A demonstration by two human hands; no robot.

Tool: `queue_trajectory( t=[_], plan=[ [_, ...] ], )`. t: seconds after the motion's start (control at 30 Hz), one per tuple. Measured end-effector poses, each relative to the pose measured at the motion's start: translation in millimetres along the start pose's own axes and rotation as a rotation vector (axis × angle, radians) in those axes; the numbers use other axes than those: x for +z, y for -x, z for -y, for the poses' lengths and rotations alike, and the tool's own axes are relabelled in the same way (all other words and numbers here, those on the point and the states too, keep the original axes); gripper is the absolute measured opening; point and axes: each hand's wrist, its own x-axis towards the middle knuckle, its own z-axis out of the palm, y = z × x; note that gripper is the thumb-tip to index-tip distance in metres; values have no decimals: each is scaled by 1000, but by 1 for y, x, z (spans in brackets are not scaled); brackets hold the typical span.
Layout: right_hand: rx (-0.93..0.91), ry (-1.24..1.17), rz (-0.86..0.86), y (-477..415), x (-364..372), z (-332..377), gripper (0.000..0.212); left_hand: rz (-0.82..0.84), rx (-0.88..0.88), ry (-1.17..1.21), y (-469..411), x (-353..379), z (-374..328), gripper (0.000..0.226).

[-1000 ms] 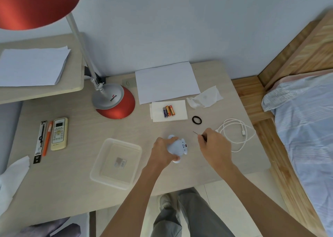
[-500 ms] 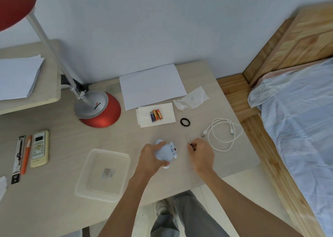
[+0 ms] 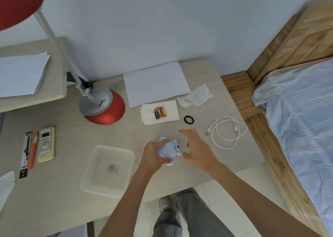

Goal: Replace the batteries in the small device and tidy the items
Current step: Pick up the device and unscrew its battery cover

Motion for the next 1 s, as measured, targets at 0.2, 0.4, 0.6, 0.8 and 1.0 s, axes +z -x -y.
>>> queue_trajectory(
  t=[0.2, 0.4, 0.6, 0.8, 1.0],
  plan=[
    [-39, 48, 173, -14, 11, -1, 105, 5, 25, 9, 0, -1, 2, 85],
    [-42, -78, 182, -27, 19, 8, 53, -2, 54, 26, 1, -1, 9, 83],
    [-53, -114, 189, -32, 17, 3, 50, 24, 92, 70, 6, -4, 14, 75],
    [-73, -127, 199, -30, 18, 2, 46, 85, 128, 34, 17, -23, 17, 70],
    [-86, -115, 220, -32, 16, 6, 47, -22, 263, -287, 35, -57, 17, 76]
  ],
)
